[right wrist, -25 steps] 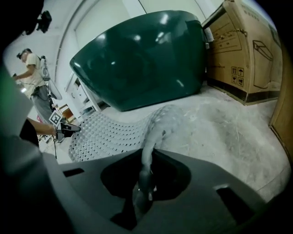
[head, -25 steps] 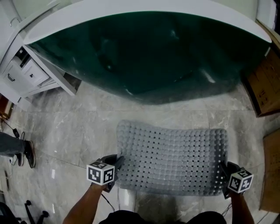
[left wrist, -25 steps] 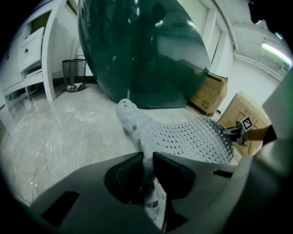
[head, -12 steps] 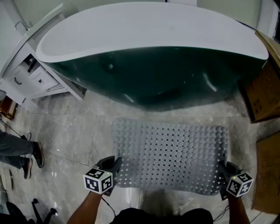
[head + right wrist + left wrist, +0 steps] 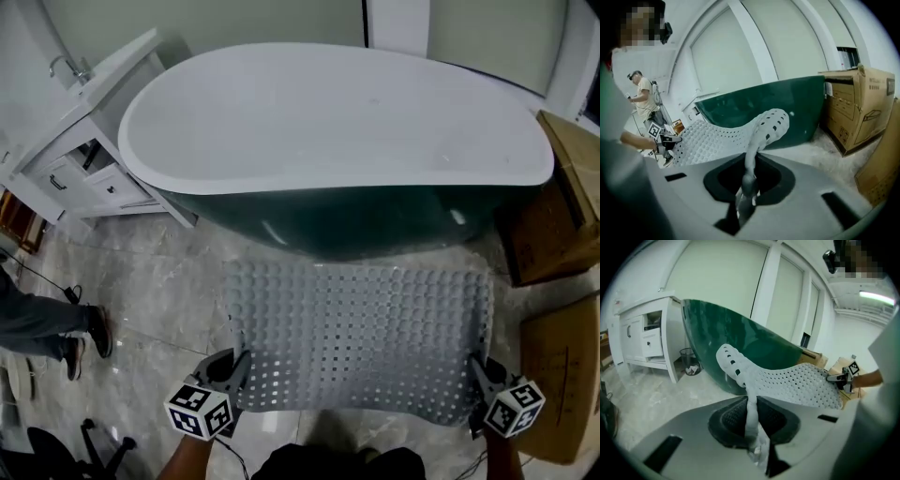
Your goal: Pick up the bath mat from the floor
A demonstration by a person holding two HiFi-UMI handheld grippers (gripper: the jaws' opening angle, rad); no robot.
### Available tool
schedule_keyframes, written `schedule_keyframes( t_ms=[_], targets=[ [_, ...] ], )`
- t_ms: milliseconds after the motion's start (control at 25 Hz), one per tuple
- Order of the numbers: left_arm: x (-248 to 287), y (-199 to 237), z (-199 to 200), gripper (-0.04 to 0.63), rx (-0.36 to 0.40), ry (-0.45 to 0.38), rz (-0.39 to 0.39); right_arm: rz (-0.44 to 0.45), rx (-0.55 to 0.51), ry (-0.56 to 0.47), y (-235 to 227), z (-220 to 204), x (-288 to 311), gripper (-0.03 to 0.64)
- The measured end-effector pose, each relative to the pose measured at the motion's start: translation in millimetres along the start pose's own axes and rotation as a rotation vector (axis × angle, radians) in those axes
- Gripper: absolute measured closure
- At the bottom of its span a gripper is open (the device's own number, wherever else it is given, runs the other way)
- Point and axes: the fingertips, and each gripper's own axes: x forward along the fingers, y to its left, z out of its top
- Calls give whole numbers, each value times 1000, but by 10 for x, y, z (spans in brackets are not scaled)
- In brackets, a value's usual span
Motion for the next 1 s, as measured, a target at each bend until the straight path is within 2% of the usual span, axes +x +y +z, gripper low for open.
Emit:
schedule_keyframes(
  t_ms=[160, 320, 640, 1000],
  targets=[
    [-458, -61, 522, 546, -1, -33, 18, 2, -15, -3, 252, 554, -334, 568],
    [-831, -121, 1021, 546, 13, -74, 35, 13, -20, -50, 368, 977, -602, 569],
    [-1781, -399, 2000, 546, 32, -140, 53, 34, 6, -120, 914, 1993, -1446, 569],
    [-2748, -675, 2823, 546, 53, -225, 77, 54, -6, -199, 1346, 2769, -2335, 569]
  ],
)
